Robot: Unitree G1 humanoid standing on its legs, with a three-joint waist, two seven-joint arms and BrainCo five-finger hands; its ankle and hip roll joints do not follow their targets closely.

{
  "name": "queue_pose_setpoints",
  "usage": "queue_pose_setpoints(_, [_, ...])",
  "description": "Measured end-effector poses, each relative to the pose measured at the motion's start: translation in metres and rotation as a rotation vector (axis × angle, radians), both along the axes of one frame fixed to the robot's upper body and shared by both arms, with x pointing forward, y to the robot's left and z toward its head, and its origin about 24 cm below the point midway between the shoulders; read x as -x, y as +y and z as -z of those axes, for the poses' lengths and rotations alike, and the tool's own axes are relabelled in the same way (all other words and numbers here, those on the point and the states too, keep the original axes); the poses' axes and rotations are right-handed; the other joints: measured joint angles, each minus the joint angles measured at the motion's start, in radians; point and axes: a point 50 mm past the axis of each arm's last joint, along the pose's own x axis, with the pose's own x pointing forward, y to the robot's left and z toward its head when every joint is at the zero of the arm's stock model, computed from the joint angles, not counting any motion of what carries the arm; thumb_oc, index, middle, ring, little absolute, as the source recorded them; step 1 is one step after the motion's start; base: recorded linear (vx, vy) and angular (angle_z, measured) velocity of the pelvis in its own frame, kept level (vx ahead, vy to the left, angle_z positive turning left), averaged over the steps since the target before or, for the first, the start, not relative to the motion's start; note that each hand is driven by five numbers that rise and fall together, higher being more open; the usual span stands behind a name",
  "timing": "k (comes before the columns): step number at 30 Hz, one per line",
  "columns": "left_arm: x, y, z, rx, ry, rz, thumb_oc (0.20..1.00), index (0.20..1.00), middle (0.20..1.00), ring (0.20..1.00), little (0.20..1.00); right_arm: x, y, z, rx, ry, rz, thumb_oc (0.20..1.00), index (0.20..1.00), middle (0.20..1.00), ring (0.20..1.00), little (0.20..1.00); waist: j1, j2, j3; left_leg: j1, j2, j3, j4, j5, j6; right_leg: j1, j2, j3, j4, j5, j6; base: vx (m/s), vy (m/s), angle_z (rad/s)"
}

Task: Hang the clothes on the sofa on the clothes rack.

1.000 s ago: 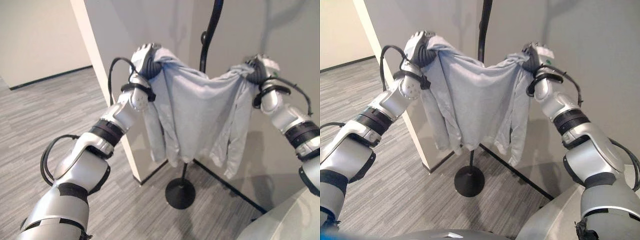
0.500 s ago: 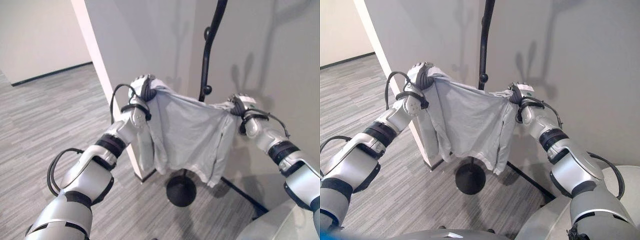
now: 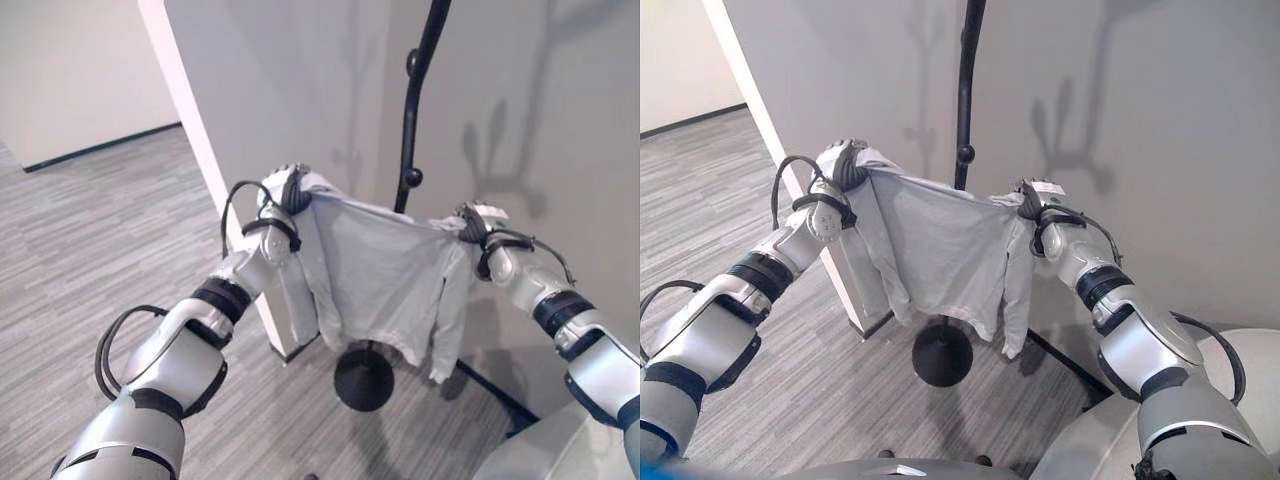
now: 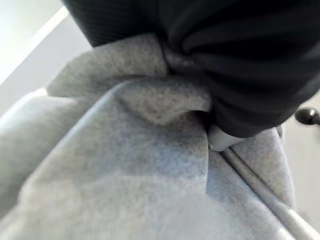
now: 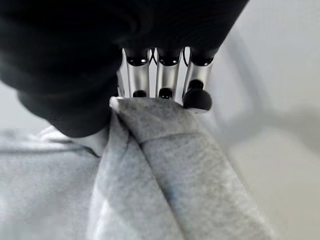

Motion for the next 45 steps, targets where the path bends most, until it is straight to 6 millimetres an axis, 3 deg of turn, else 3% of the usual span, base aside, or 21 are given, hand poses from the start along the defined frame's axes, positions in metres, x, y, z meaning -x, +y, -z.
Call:
queue_pose_setpoints(4, [0.011,0.0,-0.017,0.055,-0.09,0.043,0.2,0.2,0.2,0.2,0.2,0.015,0.001,-0.016,-0.09,-0.112,-0.05,0.2,0.2,0.2,0.2,0.2,0.0,0.0,0.004,0.002,0.001,0.0,-0.001,-0.002,-0.002,0.002,0.001,0.0,0.0,-0.003,0.0,0.05,0.0,0.0])
queue_pose_setpoints(5, [0.033,0.003,-0.031,0.166,-0.201,0.092,0.2,0.2,0.2,0.2,0.2,0.045,-0.006,-0.036,-0.223,-0.263,-0.09,0.2,0.2,0.2,0.2,0.2,0.002,0.002,0.018,0.006,-0.001,0.001,-0.002,-0.002,-0.002,0.005,-0.001,0.001,0.0,-0.006,0.001,0.07,-0.001,-0.01])
queue_pose_setpoints(6, [0.04,0.005,-0.034,0.175,-0.235,0.106,0.2,0.2,0.2,0.2,0.2,0.055,-0.008,-0.041,-0.222,-0.317,-0.112,0.2,0.2,0.2,0.2,0.2,0.001,0.002,0.022,0.012,-0.001,0.001,-0.002,-0.003,-0.002,0.01,0.0,0.002,0.0,-0.006,0.001,0.07,0.002,0.03])
queue_pose_setpoints(8, [0.06,0.021,-0.037,0.193,-0.288,0.107,0.2,0.2,0.2,0.2,0.2,0.082,-0.035,-0.046,-0.198,-0.403,-0.07,0.2,0.2,0.2,0.2,0.2,0.001,-0.002,0.035,0.03,0.0,0.003,-0.002,-0.011,-0.005,0.03,-0.004,0.0,0.0,-0.014,0.004,0.03,0.002,0.0])
queue_pose_setpoints(10, [0.065,0.025,-0.034,0.174,-0.284,0.113,0.2,0.2,0.2,0.2,0.2,0.087,-0.047,-0.044,-0.157,-0.415,-0.03,0.2,0.2,0.2,0.2,0.2,-0.001,-0.003,0.041,0.036,0.002,0.003,-0.002,-0.015,-0.007,0.034,-0.003,0.002,0.0,-0.015,0.004,0.1,0.0,-0.04])
queue_pose_setpoints(12, [0.114,0.026,-0.039,0.186,-0.38,0.209,0.2,0.2,0.2,0.2,0.2,0.138,-0.063,-0.049,-0.167,-0.571,0.016,0.2,0.2,0.2,0.2,0.2,0.001,0.003,0.064,0.041,0.001,0.004,-0.002,-0.025,-0.011,0.037,-0.005,0.005,-0.001,-0.024,-0.001,0.04,0.002,-0.04])
queue_pose_setpoints(15, [0.118,0.023,-0.035,0.148,-0.374,0.244,0.2,0.2,0.2,0.2,0.2,0.139,-0.063,-0.039,-0.132,-0.552,0.027,0.2,0.2,0.2,0.2,0.2,0.003,0.005,0.064,0.056,0.004,0.008,-0.002,-0.031,-0.009,0.053,-0.004,0.007,-0.001,-0.031,0.005,0.05,0.01,-0.05])
queue_pose_setpoints(27, [0.133,0.018,-0.061,0.111,-0.512,0.305,0.2,0.2,0.2,0.2,0.2,0.145,-0.052,-0.065,-0.086,-0.736,-0.011,0.2,0.2,0.2,0.2,0.2,0.005,-0.001,0.051,0.058,0.003,0.006,-0.002,-0.025,-0.01,0.055,-0.003,0.009,0.0,-0.023,-0.003,0.0,0.001,0.0])
queue_pose_setpoints(35, [0.115,-0.013,-0.111,0.07,-0.659,0.417,0.2,0.2,0.2,0.2,0.2,0.115,-0.043,-0.124,-0.103,-0.883,-0.089,0.2,0.2,0.2,0.2,0.2,0.003,-0.015,-0.003,0.059,0.002,0.008,-0.002,-0.024,-0.009,0.055,0.001,0.009,0.0,-0.021,-0.002,0.0,0.0,0.0])
queue_pose_setpoints(41, [0.102,-0.025,-0.136,0.026,-0.727,0.424,0.2,0.2,0.2,0.2,0.2,0.096,-0.034,-0.156,-0.108,-0.932,-0.122,0.2,0.2,0.2,0.2,0.2,0.002,-0.015,-0.014,0.061,0.004,0.01,-0.001,-0.025,-0.01,0.057,-0.002,0.009,0.0,-0.021,-0.002,0.0,0.0,0.0])
queue_pose_setpoints(45, [0.095,-0.032,-0.162,-0.032,-0.798,0.403,0.2,0.2,0.2,0.2,0.2,0.087,-0.029,-0.189,-0.123,-0.986,-0.141,0.2,0.2,0.2,0.2,0.2,0.001,-0.013,-0.019,0.06,0.003,0.01,-0.001,-0.023,-0.008,0.057,-0.004,0.009,0.0,-0.02,-0.002,0.0,0.0,0.0])
